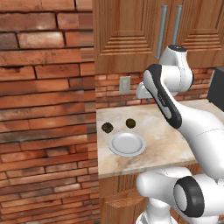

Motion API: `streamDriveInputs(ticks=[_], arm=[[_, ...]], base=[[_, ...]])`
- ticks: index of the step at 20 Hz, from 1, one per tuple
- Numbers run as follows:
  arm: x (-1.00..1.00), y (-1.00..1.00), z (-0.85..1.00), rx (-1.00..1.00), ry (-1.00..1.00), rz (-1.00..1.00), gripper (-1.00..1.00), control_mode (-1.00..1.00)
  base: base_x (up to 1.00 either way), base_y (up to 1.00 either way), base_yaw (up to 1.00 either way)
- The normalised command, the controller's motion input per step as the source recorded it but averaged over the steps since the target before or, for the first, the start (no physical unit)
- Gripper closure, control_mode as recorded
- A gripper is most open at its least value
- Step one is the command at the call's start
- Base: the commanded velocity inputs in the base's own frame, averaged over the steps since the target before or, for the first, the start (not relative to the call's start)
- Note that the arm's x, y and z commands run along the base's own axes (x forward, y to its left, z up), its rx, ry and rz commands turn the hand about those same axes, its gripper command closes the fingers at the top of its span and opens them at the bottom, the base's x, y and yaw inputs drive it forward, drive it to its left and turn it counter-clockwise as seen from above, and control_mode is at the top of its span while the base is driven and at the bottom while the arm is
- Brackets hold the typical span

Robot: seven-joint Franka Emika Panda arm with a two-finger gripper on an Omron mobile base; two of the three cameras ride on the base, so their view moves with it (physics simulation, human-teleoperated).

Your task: Pick the avocado and bread from the counter and place them on the plate. Then pick the jam from the cabinet and place it next to the plate. Lastly close the cabinet door.

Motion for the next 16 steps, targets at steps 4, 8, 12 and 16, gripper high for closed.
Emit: streamDriveInputs(ticks=[4,8,12,16], arm=[[-0.03,0.00,-0.08,0.00,0.00,0.05,-1.00,-1.00],[0.00,0.00,-0.20,0.00,0.00,0.11,-1.00,-1.00],[0.00,0.00,-0.17,0.00,0.00,0.07,-1.00,-1.00],[0.02,0.00,-0.15,0.00,0.01,0.02,-1.00,-1.00]], base=[[0.00,0.00,0.00],[0.00,0.00,0.00],[0.00,0.00,0.00],[0.00,0.00,0.00]])
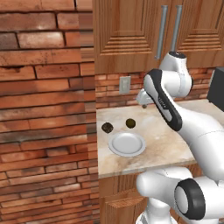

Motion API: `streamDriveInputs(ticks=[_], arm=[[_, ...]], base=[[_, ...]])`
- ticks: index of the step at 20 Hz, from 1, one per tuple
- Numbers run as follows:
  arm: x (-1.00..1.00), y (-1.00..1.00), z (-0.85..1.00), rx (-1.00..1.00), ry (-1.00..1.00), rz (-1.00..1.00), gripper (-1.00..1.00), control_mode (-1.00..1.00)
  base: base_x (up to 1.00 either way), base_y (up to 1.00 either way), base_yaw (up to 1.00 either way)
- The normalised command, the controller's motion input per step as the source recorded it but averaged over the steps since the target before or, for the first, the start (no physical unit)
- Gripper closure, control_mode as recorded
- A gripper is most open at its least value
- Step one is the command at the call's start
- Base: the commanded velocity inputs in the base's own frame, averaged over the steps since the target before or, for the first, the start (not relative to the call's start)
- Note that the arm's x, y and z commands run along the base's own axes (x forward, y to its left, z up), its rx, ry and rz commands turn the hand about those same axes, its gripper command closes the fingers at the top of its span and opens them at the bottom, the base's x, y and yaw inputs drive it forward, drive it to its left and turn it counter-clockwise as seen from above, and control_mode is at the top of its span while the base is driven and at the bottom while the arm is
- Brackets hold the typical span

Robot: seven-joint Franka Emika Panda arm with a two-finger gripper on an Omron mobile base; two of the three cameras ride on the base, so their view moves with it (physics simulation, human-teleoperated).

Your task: Pick the avocado and bread from the counter and place them on the plate. Then pick the jam from the cabinet and place it next to the plate. Lastly close the cabinet door.

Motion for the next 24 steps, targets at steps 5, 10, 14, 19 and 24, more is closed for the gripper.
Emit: streamDriveInputs(ticks=[5,10,14,19,24], arm=[[0.21,0.00,-0.21,0.00,0.07,0.00,-1.00,-1.00],[0.40,0.00,-0.24,0.00,0.11,0.00,-1.00,-1.00],[0.39,0.00,-0.26,0.00,0.10,0.01,-1.00,-1.00],[0.35,0.00,-0.28,0.00,0.08,0.01,-1.00,-1.00],[0.30,-0.03,-0.29,0.00,0.03,0.03,-1.00,-1.00]], base=[[0.00,0.00,0.00],[0.00,0.00,0.00],[0.00,0.00,0.00],[0.00,0.00,0.00],[0.00,0.00,0.00]])
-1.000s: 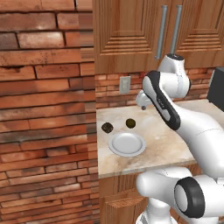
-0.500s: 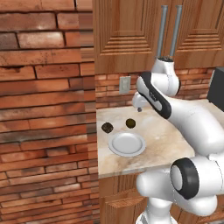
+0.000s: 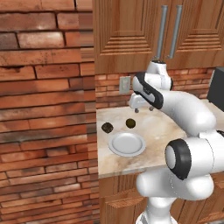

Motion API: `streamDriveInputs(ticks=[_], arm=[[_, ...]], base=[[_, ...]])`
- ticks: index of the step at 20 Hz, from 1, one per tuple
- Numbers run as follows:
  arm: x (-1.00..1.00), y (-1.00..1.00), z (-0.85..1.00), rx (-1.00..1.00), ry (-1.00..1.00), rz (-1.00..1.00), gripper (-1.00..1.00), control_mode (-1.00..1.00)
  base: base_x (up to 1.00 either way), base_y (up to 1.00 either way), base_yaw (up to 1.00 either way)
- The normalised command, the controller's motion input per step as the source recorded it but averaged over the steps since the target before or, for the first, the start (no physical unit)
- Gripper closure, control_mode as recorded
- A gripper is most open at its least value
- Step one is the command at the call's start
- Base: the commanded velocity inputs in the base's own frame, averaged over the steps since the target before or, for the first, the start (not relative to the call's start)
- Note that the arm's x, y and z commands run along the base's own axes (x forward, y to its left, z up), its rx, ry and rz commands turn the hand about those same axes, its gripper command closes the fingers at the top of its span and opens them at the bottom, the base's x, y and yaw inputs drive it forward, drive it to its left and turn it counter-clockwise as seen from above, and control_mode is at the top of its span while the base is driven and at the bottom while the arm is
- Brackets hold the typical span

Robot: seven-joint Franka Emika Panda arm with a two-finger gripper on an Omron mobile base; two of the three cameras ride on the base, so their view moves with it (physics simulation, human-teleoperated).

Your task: Pick the avocado and bread from the counter and place them on the plate. Then pick the jam from the cabinet and place it next to the plate. Lastly close the cabinet door.

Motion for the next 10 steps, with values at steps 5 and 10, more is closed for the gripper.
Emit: streamDriveInputs(ticks=[5,10], arm=[[0.26,-0.01,-0.31,0.00,0.01,0.03,-1.00,-1.00],[0.20,-0.01,-0.31,0.00,0.00,0.03,-1.00,-1.00]], base=[[0.00,0.00,0.00],[0.00,0.00,0.00]])
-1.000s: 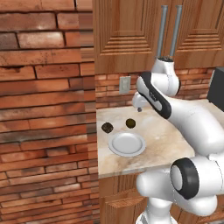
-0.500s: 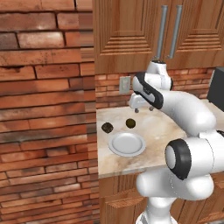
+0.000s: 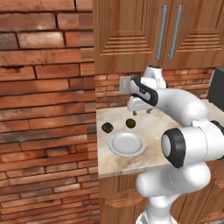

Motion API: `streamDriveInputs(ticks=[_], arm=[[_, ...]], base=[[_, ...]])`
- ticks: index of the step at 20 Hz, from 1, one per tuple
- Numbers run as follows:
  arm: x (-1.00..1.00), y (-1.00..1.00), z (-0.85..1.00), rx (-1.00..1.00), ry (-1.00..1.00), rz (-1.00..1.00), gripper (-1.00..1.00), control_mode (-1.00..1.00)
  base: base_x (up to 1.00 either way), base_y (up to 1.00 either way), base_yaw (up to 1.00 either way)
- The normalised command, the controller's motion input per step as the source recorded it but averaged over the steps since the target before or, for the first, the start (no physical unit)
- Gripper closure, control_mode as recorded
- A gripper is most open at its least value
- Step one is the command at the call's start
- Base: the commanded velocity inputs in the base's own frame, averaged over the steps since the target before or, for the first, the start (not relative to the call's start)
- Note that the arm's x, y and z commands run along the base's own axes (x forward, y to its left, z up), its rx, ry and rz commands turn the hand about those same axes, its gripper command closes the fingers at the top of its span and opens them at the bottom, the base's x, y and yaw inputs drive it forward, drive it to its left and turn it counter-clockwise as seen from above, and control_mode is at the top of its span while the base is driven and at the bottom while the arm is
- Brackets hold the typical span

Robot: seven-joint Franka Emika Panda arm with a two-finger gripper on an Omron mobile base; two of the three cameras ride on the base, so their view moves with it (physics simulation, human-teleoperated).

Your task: Pick the avocado and bread from the counter and place them on the plate. Then pick the jam from the cabinet and place it next to the plate. Lastly close the cabinet door.

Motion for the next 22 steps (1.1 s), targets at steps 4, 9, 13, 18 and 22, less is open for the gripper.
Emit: streamDriveInputs(ticks=[4,9,13,18,22], arm=[[0.16,0.00,-0.29,0.00,0.00,0.03,-1.00,-1.00],[0.17,0.00,-0.30,0.00,0.00,0.02,-1.00,-1.00],[0.16,0.00,-0.31,0.00,0.00,0.01,-1.00,-1.00],[0.21,0.00,-0.29,0.00,0.00,0.01,-1.00,-1.00],[0.30,0.00,-0.25,0.00,0.00,0.01,-1.00,-1.00]], base=[[0.00,0.00,0.00],[0.00,0.00,0.00],[0.00,0.00,0.00],[0.00,0.00,0.00],[0.00,0.00,0.00]])
